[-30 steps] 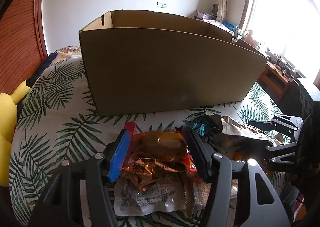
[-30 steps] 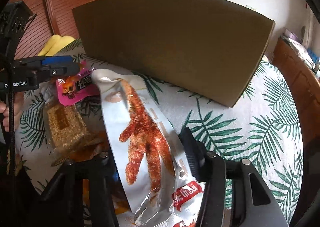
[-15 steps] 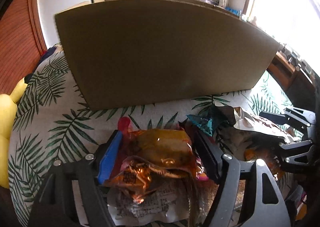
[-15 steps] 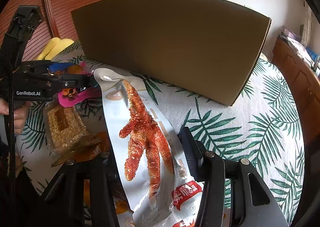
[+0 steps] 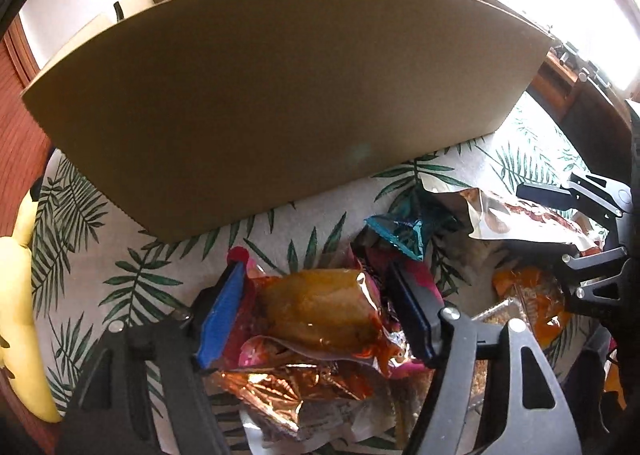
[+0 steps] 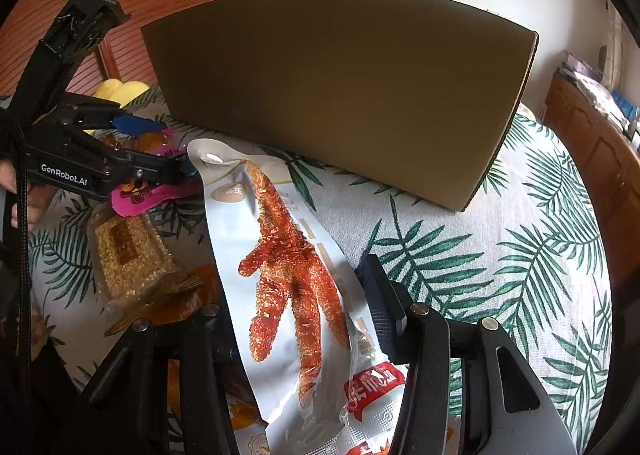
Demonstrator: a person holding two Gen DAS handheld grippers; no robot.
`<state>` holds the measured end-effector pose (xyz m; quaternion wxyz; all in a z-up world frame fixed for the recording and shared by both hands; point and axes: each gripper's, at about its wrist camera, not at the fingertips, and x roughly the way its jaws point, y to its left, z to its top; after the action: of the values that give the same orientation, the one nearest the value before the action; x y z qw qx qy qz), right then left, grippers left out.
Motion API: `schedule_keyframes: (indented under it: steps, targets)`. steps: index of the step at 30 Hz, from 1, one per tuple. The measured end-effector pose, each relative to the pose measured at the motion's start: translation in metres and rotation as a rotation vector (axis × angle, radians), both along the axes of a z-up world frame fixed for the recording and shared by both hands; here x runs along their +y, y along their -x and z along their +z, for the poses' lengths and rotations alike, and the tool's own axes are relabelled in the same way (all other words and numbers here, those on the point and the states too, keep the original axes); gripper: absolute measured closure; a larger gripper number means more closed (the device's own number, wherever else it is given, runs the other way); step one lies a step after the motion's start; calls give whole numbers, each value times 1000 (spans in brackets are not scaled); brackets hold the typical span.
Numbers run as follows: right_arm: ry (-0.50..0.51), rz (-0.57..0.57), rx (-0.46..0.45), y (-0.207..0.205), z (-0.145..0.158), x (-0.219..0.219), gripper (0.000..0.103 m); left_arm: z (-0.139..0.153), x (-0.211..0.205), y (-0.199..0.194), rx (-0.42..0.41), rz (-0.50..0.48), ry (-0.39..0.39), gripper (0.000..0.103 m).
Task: Organize snacks
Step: 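Grasp the orange wrapped cake with the left tool while the right tool grips the chicken-feet packet, then lift the chicken-feet packet with the right tool and carry it toward the box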
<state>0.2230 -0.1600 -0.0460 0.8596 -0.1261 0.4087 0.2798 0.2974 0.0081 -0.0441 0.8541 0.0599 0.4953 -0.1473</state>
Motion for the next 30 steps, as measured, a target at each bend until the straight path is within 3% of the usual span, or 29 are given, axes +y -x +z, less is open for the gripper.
schedule_keyframes:
  steps: [8, 12, 13, 30]
  targets:
    - [4, -1, -7, 0, 0, 0, 56, 4, 8, 25, -67, 36, 52, 42]
    - [0, -10, -15, 0, 1, -2, 82, 15, 24, 35, -105, 61, 88, 42]
    - [-1, -13, -15, 0, 1, -2, 84, 17, 27, 38, -113, 65, 97, 42]
    - [-34, -9, -94, 12, 21, -10, 84, 37, 47, 62, -218, 106, 187, 42]
